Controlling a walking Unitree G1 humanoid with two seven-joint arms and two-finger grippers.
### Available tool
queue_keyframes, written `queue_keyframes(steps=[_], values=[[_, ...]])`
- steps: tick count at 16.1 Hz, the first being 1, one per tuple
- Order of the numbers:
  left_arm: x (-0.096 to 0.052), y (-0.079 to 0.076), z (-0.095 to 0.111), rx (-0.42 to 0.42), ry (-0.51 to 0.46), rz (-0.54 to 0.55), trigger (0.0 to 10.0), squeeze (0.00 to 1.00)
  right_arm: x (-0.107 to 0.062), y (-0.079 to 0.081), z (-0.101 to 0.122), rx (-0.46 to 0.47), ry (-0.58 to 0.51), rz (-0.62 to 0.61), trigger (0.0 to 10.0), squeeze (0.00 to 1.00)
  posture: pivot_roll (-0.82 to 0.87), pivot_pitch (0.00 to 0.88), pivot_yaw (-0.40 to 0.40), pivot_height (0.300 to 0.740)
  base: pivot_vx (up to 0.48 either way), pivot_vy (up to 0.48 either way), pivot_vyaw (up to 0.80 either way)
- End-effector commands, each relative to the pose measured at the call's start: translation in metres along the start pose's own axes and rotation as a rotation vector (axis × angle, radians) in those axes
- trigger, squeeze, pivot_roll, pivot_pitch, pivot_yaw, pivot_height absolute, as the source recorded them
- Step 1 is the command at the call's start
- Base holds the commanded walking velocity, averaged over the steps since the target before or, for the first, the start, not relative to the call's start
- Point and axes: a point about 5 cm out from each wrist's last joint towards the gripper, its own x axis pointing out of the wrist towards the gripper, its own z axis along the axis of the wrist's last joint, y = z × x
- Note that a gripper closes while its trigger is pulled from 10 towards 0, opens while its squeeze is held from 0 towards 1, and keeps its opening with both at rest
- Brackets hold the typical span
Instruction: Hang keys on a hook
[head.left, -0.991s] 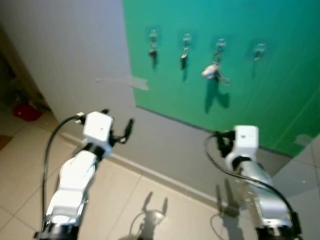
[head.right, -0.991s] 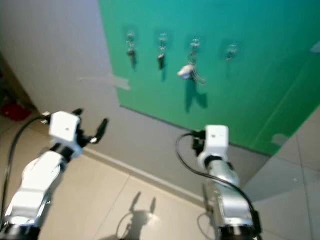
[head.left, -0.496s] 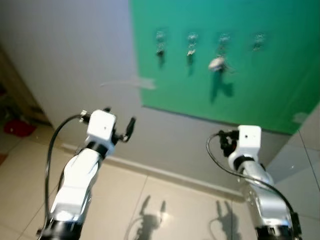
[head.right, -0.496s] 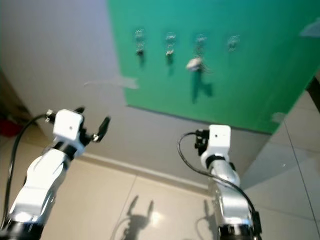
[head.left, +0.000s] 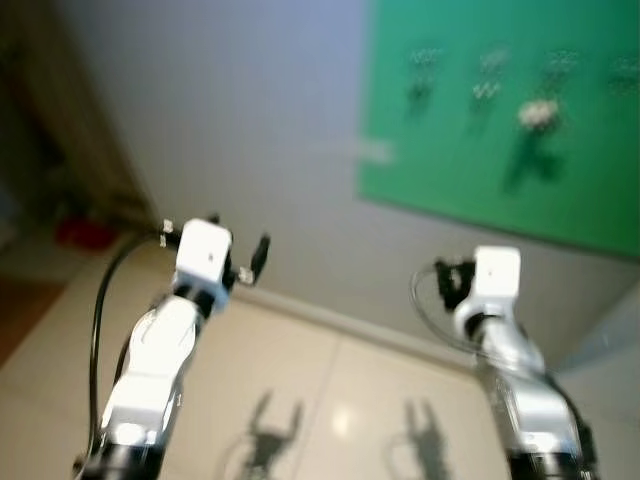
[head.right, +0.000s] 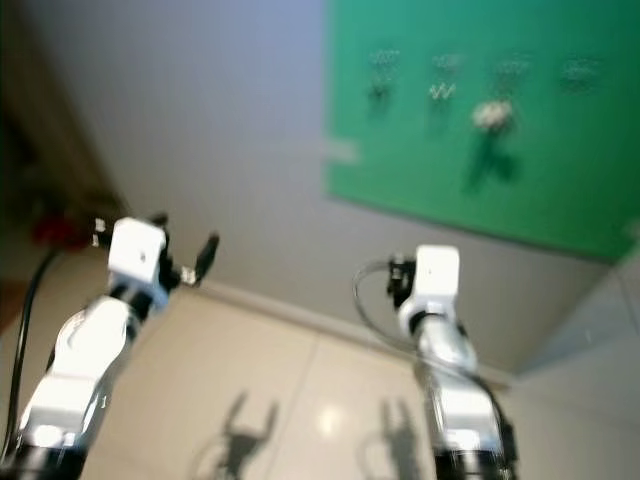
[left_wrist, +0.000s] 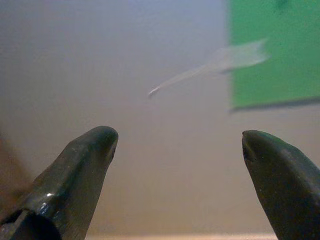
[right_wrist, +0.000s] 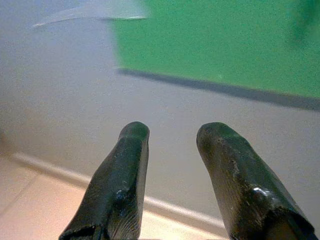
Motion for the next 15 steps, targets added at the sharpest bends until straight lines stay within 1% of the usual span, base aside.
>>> queue_keyframes(steps=[1, 4, 6, 7, 8, 11, 13, 15], values=[[0.002, 0.002, 0.004, 0.007, -0.012, 0.015, 10.0, 0.00, 0.002, 0.000, 0.005, -0.006, -0.017, 0.008, 10.0, 0.00, -0.03, 0.000, 0.022, 0.740, 0.000, 0.461, 0.00], [0.002, 0.002, 0.004, 0.008, -0.011, 0.019, 10.0, 0.00, 0.002, 0.000, 0.005, -0.008, -0.018, 0.011, 10.0, 0.00, -0.03, 0.000, 0.019, 0.740, 0.000, 0.461, 0.00], [0.002, 0.004, 0.004, -0.005, -0.015, 0.031, 10.0, 0.00, 0.003, -0.002, 0.002, 0.025, 0.011, -0.007, 10.0, 0.00, -0.03, 0.000, 0.019, 0.740, 0.000, 0.465, -0.80], [0.002, 0.004, 0.004, -0.021, -0.019, 0.045, 10.0, 0.00, 0.003, -0.004, 0.003, 0.029, 0.005, -0.013, 10.0, 0.00, -0.04, 0.000, 0.019, 0.740, 0.000, 0.000, -0.80], [0.001, 0.003, 0.004, -0.052, -0.028, 0.036, 10.0, 0.00, 0.002, -0.006, 0.003, 0.025, 0.003, -0.018, 10.0, 0.00, -0.04, 0.000, 0.018, 0.740, 0.000, 0.000, -0.80], [0.002, 0.000, 0.004, -0.052, -0.031, 0.035, 10.0, 0.00, 0.000, -0.011, 0.001, 0.007, 0.012, -0.025, 10.0, 0.00, -0.04, 0.000, 0.010, 0.740, 0.000, 0.000, -0.80], [0.000, -0.003, 0.002, -0.052, -0.037, 0.048, 10.0, 0.00, -0.002, -0.012, -0.002, -0.041, 0.015, -0.017, 10.0, 0.00, -0.04, 0.000, 0.001, 0.740, 0.000, 0.000, -0.80], [-0.003, -0.003, -0.002, -0.051, -0.025, 0.060, 10.0, 0.00, -0.003, -0.011, -0.001, -0.045, 0.005, -0.015, 10.0, 0.00, -0.04, 0.000, -0.011, 0.740, 0.000, 0.000, -0.80]])
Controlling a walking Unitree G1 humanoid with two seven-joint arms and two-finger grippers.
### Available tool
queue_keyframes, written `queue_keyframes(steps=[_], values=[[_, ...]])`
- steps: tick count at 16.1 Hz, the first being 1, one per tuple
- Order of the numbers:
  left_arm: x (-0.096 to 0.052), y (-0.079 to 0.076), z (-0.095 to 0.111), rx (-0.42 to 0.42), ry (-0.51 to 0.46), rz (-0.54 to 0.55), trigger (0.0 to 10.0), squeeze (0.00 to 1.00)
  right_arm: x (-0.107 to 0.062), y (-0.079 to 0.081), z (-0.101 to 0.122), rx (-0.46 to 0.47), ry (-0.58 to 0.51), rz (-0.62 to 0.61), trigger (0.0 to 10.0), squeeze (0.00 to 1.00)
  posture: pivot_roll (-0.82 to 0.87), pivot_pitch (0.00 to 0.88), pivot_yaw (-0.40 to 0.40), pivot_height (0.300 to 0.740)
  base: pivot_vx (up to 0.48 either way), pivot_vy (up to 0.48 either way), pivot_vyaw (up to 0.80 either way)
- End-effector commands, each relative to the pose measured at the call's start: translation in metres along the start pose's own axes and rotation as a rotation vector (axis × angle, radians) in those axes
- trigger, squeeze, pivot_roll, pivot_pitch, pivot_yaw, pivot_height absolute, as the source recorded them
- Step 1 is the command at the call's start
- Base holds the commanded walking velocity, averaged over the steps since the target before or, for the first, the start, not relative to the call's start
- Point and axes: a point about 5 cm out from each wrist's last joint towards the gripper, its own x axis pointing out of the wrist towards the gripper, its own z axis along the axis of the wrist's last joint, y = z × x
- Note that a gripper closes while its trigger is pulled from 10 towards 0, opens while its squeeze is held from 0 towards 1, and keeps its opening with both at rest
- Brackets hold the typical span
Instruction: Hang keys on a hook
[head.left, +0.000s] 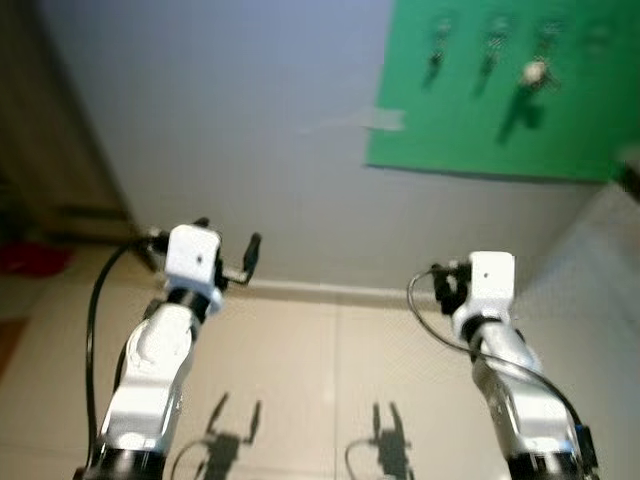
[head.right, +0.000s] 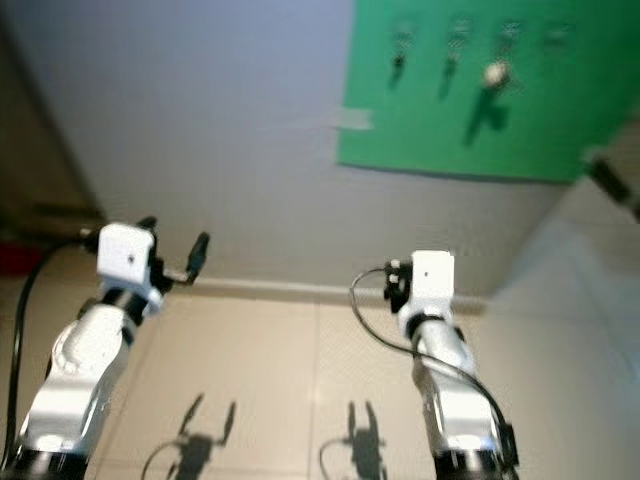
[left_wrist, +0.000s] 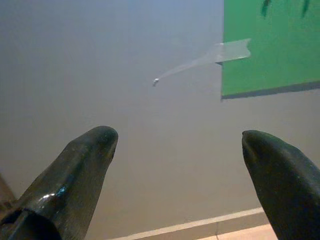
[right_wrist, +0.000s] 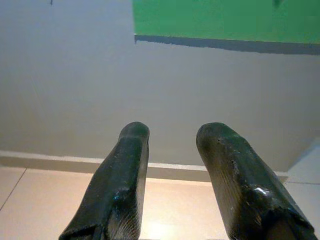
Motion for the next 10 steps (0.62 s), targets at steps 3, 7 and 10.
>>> queue_keyframes(steps=[3, 7, 10], values=[[-0.0016, -0.0018, 0.0006, 0.019, -0.011, 0.015, 10.0, 0.00, 0.0009, -0.0041, 0.0028, -0.017, -0.015, -0.012, 10.0, 0.00, -0.02, 0.000, -0.029, 0.740, 0.000, 0.000, -0.80], [-0.0038, -0.0042, -0.0028, 0.022, -0.008, 0.021, 10.0, 0.00, 0.0024, -0.0058, 0.0042, -0.017, -0.028, -0.033, 10.0, 0.00, -0.02, 0.000, -0.028, 0.740, 0.000, 0.000, -0.80], [-0.0002, -0.0082, -0.0021, 0.017, -0.012, 0.012, 10.0, 0.00, 0.0013, -0.0073, 0.0048, -0.012, -0.038, -0.053, 10.0, 0.00, -0.03, 0.000, -0.014, 0.740, 0.000, 0.000, -0.80]])
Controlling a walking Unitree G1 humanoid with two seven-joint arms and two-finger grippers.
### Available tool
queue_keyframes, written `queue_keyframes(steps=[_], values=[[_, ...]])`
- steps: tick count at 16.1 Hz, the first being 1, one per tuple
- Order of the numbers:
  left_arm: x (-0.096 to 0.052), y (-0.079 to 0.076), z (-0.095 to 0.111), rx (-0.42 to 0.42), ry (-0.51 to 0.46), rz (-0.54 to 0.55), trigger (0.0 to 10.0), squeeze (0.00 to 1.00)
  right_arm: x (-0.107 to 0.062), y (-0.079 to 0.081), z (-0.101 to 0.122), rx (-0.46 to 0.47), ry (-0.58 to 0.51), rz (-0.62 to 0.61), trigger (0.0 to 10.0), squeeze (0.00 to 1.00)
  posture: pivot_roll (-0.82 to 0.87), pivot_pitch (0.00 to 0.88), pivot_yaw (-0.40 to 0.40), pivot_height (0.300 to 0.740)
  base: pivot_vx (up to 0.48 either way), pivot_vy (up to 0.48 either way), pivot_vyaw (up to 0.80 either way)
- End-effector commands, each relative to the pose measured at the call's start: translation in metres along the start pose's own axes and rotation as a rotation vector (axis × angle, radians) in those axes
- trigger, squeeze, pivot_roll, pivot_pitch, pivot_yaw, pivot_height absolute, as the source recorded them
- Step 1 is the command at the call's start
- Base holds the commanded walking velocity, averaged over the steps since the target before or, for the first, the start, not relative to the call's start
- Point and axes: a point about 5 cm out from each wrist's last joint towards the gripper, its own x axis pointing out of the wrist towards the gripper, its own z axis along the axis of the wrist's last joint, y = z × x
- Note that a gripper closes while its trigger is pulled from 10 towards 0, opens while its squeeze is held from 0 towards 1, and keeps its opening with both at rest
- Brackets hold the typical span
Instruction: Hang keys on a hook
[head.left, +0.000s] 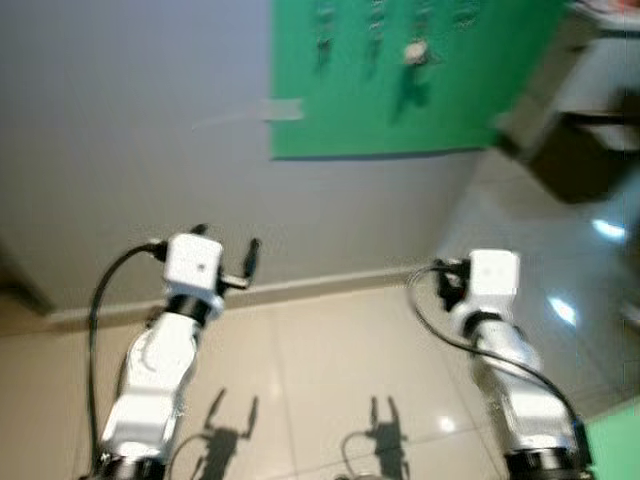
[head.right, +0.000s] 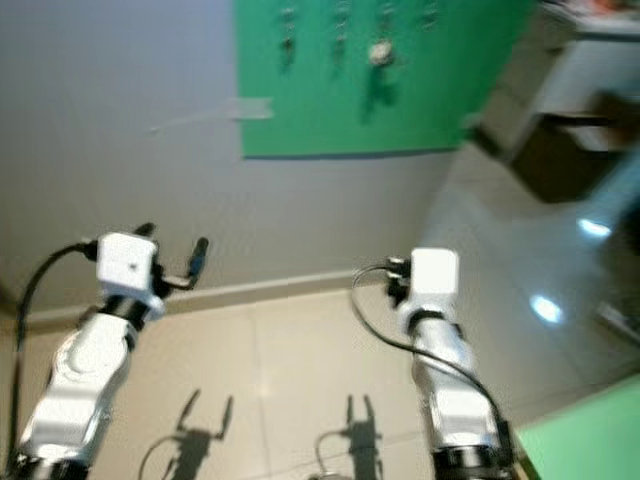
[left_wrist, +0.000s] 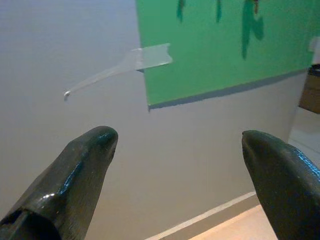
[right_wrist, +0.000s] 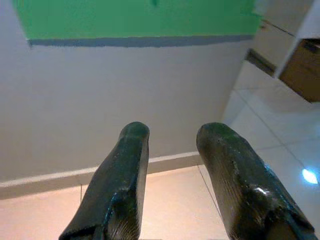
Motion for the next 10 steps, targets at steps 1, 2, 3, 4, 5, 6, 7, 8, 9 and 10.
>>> queue_keyframes(steps=[1, 2, 3, 4, 5, 6, 7, 8, 9, 10], values=[[0.003, -0.006, 0.002, -0.001, -0.009, -0.014, 10.0, 0.00, -0.001, -0.010, 0.001, -0.014, -0.003, -0.039, 10.0, 0.00, -0.04, 0.000, -0.008, 0.740, 0.000, 0.000, -0.80], [0.004, -0.006, 0.002, -0.008, -0.008, -0.013, 10.0, 0.00, -0.002, -0.012, 0.000, -0.013, -0.003, -0.048, 10.0, 0.00, -0.05, 0.000, 0.002, 0.740, 0.000, 0.000, -0.80], [0.005, -0.007, 0.001, -0.018, -0.008, -0.016, 10.0, 0.00, -0.003, -0.013, 0.001, -0.015, -0.005, -0.057, 10.0, 0.00, -0.06, 0.000, 0.012, 0.740, 0.000, 0.000, -0.80], [0.006, -0.008, 0.001, -0.021, -0.006, -0.023, 10.0, 0.00, -0.004, -0.014, 0.001, -0.015, -0.009, -0.068, 10.0, 0.00, -0.06, 0.000, 0.018, 0.740, 0.000, 0.000, -0.80], [0.006, -0.009, 0.001, -0.019, -0.006, -0.028, 10.0, 0.00, -0.005, -0.015, 0.001, -0.014, -0.012, -0.075, 10.0, 0.00, -0.06, 0.000, 0.021, 0.740, 0.000, 0.000, -0.80], [0.008, -0.009, 0.001, -0.018, -0.003, -0.030, 10.0, 0.00, -0.007, -0.017, 0.001, -0.012, -0.014, -0.087, 10.0, 0.00, -0.07, 0.000, 0.031, 0.740, 0.000, 0.000, -0.80], [0.011, -0.010, 0.001, -0.028, -0.006, -0.034, 10.0, 0.00, -0.009, -0.021, 0.002, -0.011, -0.019, -0.108, 10.0, 0.00, -0.08, 0.000, 0.040, 0.740, 0.000, 0.000, -0.80], [0.013, -0.011, 0.002, -0.029, -0.009, -0.040, 10.0, 0.00, -0.011, -0.025, 0.004, -0.014, -0.027, -0.126, 10.0, 0.00, -0.10, 0.000, 0.050, 0.740, 0.000, 0.000, -0.80], [0.015, -0.011, 0.002, -0.029, -0.011, -0.043, 10.0, 0.00, -0.012, -0.027, 0.004, -0.017, -0.028, -0.139, 10.0, 0.00, -0.10, 0.000, 0.052, 0.740, 0.000, 0.000, -0.80], [0.016, -0.011, 0.003, -0.029, -0.011, -0.042, 10.0, 0.00, -0.013, -0.030, 0.004, -0.020, -0.027, -0.153, 10.0, 0.00, -0.11, 0.000, 0.057, 0.740, 0.000, 0.000, -0.80]])
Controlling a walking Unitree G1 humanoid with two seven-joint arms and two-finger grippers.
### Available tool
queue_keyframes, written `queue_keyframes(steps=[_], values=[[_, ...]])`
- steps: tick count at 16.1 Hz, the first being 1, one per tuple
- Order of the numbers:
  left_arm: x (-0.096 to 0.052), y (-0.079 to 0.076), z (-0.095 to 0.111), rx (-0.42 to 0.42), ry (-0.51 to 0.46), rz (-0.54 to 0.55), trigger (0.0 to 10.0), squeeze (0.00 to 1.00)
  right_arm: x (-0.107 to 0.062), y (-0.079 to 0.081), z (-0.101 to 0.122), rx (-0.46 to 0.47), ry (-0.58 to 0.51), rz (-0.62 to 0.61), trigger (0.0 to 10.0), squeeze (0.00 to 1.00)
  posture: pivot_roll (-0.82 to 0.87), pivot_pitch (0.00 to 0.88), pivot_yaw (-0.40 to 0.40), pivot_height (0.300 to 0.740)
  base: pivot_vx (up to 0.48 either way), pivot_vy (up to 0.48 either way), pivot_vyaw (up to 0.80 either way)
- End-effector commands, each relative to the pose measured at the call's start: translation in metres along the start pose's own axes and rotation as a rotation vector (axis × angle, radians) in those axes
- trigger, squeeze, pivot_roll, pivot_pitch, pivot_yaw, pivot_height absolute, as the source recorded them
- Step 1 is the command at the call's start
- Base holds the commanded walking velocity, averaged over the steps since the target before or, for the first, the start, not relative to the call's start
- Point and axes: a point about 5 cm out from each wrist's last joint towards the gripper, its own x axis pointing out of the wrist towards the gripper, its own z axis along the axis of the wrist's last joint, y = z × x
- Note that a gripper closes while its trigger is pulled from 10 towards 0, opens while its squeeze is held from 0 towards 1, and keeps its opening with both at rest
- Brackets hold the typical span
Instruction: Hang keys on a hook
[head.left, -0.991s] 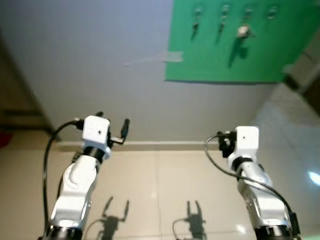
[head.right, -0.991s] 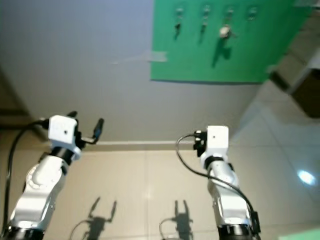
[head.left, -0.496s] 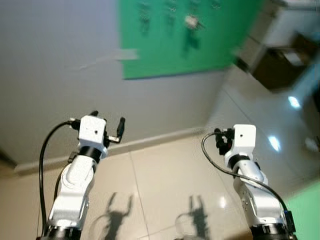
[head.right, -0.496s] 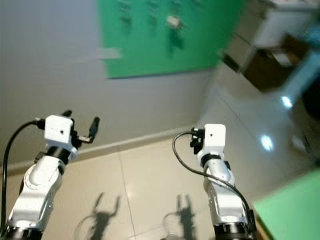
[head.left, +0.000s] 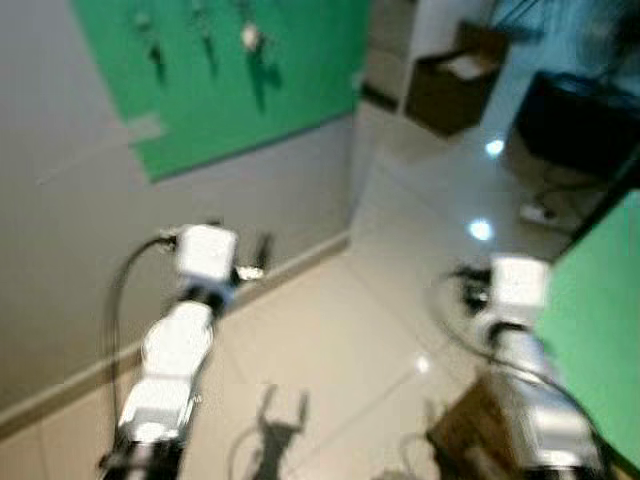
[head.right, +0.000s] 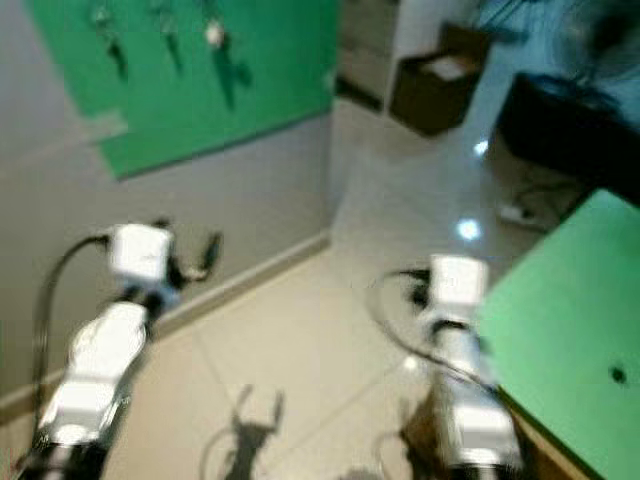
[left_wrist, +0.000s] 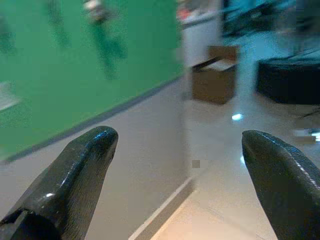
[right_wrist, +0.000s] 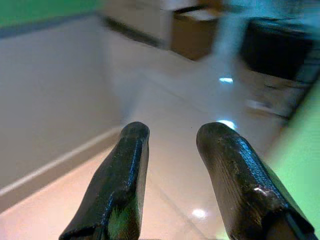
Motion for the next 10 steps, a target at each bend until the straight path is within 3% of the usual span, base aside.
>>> queue_keyframes(steps=[1, 10], values=[[-0.0002, 0.0078, -0.0014, 0.009, 0.004, 0.022, 10.0, 0.00, -0.0011, -0.0002, 0.0048, 0.003, -0.013, -0.021, 10.0, 0.00, -0.12, 0.000, 0.060, 0.740, 0.000, 0.000, -0.80], [-0.0008, 0.0039, -0.0026, -0.011, -0.001, -0.034, 10.0, 0.00, -0.0053, -0.0075, 0.0023, -0.010, 0.001, -0.057, 10.0, 0.00, -0.12, 0.000, 0.050, 0.740, 0.000, 0.000, -0.80]])
